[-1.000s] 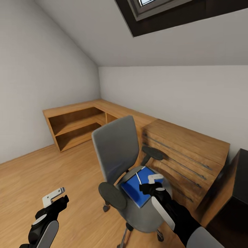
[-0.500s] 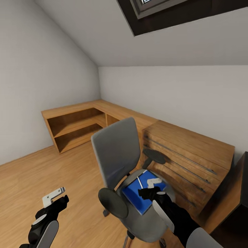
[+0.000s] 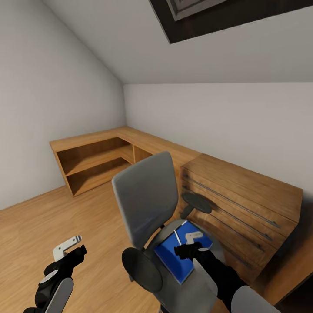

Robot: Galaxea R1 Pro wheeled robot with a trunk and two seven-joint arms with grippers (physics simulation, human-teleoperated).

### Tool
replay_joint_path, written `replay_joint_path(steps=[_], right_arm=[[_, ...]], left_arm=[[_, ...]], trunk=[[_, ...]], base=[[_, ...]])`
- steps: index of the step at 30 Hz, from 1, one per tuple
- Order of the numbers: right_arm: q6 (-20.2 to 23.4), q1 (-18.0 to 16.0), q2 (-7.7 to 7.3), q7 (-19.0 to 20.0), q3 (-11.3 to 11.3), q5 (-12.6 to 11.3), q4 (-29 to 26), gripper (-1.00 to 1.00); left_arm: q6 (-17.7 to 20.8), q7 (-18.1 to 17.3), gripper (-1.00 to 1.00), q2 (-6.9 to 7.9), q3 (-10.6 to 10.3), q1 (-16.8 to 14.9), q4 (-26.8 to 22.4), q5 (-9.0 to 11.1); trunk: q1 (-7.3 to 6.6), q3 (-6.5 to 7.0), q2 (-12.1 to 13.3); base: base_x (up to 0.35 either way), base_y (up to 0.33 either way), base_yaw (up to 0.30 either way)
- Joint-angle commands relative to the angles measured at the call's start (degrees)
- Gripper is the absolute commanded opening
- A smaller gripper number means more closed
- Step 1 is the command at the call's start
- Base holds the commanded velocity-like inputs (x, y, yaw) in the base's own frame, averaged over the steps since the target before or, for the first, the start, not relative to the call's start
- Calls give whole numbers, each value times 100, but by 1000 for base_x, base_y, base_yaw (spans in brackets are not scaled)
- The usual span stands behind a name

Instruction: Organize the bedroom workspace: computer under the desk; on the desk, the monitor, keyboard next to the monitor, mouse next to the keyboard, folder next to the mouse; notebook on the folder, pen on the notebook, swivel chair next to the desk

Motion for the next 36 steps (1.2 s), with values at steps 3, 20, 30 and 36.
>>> replay_joint_path(steps=[3,20,30,36], right_arm=[[-119,-64,44,34,41,93,225,100],[-321,-108,116,261,41,303,494,100],[-321,-114,102,275,34,303,493,100],[-329,-116,85,295,16,300,489,100]], left_arm=[[15,50,100,4,-13,-4,-13,47],[15,66,100,-198,-14,-4,-15,54],[15,66,100,-197,-7,-4,-15,54],[15,66,100,-197,-6,-4,-15,54]], trunk=[[0,-6,-4],[87,-78,-164],[307,-257,-565],[395,-329,-726]], base=[[2,0,0],[0,0,0],[0,0,0],[0,0,0]])
